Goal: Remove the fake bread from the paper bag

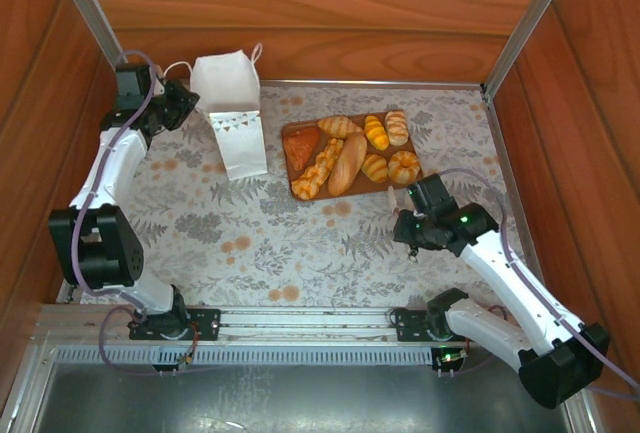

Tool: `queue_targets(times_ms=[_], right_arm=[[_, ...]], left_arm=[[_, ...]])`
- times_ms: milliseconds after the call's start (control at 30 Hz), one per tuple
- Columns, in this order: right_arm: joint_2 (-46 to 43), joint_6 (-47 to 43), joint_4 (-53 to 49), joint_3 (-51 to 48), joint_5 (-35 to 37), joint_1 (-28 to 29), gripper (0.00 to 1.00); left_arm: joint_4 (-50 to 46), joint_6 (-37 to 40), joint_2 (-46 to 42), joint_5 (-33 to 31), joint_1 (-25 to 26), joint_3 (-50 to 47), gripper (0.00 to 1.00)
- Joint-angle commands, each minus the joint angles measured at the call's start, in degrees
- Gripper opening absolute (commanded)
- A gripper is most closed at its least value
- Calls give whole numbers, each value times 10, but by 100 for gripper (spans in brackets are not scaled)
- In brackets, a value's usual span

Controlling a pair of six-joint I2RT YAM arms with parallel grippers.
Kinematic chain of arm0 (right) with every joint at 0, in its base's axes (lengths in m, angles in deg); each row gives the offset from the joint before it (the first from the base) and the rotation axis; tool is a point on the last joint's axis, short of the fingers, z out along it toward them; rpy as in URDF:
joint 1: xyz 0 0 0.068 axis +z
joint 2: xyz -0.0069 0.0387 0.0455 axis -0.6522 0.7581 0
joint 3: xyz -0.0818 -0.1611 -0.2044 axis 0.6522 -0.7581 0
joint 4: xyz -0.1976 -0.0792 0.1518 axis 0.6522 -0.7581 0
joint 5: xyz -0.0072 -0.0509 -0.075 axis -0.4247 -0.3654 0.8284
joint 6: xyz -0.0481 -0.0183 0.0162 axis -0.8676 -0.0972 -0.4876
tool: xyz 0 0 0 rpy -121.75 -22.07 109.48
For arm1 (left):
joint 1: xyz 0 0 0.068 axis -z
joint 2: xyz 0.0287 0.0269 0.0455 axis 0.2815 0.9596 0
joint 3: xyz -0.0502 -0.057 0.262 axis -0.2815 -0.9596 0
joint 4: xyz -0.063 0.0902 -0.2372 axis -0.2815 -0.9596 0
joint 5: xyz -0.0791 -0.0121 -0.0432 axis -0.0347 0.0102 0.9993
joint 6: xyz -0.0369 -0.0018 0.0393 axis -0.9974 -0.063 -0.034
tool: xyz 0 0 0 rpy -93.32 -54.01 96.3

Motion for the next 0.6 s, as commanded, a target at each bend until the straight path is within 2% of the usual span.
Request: queue_targets(times_ms=[0,400,533,567], right_arm=[[-6,20,17,-24,-17,9,46],[8,65,60,-82,-8,42,47],[25,72,76,-88,0,55,47],[32,74,80,-88,1,58,47]], left_arm=[[22,-22,22,21,-2,22,0],[52,-29,68,74,4,55,2],[53,-27,82,78,6,71,21],[55,-28,86,83,5,74,39]])
